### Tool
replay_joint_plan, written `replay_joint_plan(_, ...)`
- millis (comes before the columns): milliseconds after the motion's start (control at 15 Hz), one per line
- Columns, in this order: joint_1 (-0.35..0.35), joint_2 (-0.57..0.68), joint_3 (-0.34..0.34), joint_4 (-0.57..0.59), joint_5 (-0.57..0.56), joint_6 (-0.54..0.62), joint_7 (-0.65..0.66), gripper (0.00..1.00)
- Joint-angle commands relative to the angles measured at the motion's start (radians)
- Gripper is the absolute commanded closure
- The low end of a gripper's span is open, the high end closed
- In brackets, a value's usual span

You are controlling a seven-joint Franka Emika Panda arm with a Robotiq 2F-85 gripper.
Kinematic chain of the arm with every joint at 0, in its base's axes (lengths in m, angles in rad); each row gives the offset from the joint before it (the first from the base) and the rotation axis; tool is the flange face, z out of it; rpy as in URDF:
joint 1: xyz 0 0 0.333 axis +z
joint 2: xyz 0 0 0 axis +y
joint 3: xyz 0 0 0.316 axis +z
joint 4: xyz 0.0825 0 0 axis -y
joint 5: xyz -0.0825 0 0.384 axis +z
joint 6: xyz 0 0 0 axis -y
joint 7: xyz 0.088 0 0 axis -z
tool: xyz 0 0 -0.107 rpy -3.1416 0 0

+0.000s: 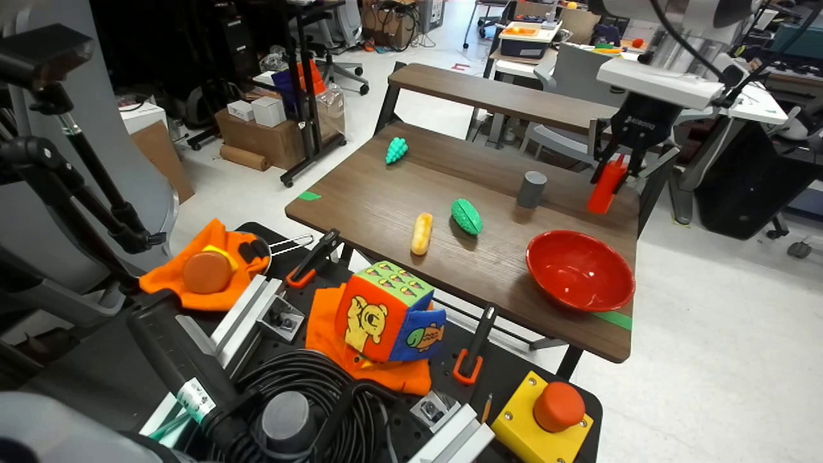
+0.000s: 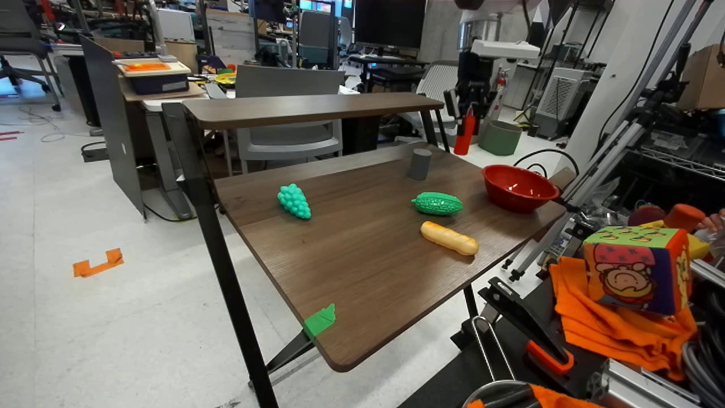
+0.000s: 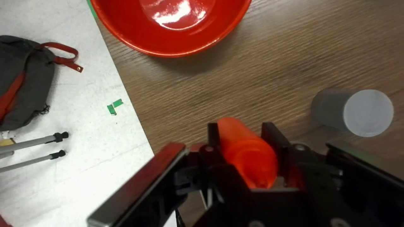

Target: Take the orange bottle out of the red bowl

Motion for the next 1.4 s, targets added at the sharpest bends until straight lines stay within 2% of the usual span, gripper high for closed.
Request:
replay_joint_plan(0,0.017,0.161,-0.008,0.236,0.001,-0.102,0.075,0.87)
replay_joint_plan(400,0.019,0.322,-0.004,0.487,-0.002,-0.240,0.104,0.87)
replay_joint_plan(467,0.016,0.341,-0.005,0.513,-0.001,-0.262,0.111,0.57)
replay_joint_plan(533,0.016,0.358,-0.008,0.534,-0.003,-0.277,0.117,0.36)
replay_joint_plan(733,0.005,0.379,-0.006,0.570,-0.010,-0.311,0.107,0.15)
replay_joint_plan(867,-0.005,0.341,0.002,0.546,0.006,-0.339,0.079,0.02)
replay_joint_plan(1267,-0.008,0.137,0.024,0.457,0.013,-0.439,-0.071,0.00)
replay_joint_plan(1333,-0.003,0.222,0.005,0.523,0.000,-0.396,-0.028,0.00)
